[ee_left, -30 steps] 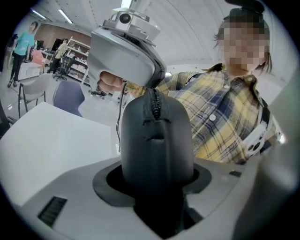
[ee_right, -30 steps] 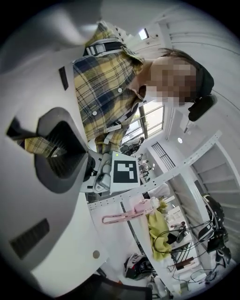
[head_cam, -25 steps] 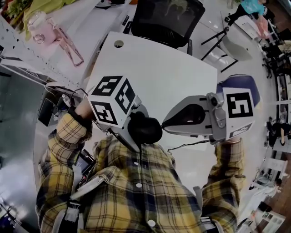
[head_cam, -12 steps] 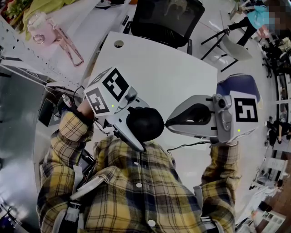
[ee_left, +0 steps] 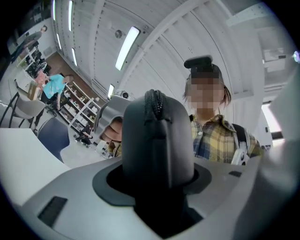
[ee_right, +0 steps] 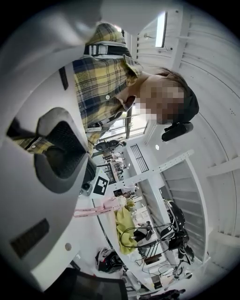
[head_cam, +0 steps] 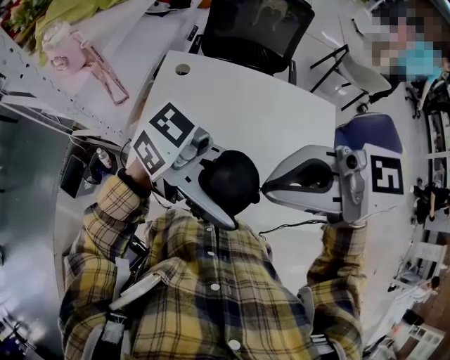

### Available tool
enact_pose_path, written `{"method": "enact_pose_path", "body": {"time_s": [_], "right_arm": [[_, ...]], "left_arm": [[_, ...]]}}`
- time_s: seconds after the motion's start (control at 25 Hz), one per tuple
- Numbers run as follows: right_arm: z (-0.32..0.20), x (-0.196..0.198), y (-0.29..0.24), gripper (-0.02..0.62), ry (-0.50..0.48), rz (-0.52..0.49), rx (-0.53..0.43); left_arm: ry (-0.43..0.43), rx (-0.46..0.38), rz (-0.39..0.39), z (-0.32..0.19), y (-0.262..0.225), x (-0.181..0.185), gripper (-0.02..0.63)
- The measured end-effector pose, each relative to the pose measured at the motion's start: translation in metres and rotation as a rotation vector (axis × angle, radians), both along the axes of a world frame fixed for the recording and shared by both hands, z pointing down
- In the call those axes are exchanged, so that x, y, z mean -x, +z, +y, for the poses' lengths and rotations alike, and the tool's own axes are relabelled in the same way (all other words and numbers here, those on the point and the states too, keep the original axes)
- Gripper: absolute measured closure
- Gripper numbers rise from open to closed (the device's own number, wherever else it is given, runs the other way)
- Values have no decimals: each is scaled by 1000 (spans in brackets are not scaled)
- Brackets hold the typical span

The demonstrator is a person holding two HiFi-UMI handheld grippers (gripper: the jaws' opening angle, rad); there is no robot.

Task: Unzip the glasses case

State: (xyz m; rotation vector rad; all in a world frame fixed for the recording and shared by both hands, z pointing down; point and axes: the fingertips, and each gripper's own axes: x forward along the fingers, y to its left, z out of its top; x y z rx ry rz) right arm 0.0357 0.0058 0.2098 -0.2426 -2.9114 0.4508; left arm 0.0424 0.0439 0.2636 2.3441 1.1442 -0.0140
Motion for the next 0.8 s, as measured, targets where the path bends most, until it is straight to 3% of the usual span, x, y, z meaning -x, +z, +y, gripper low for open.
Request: {"method": "enact_pose_path", "body": {"time_s": [0.24, 0.52, 0.8], "right_arm": [[-2, -7, 1, 597, 43, 3, -22], [-14, -19, 3, 597, 130, -4, -49], [-14, -26, 4, 597, 156, -27, -95]], "left_arm": [[-86, 105, 63, -15, -15, -10, 358], [-241, 107, 66, -34, -21, -25, 359], [-284, 177, 101, -44, -31, -31, 359]]}}
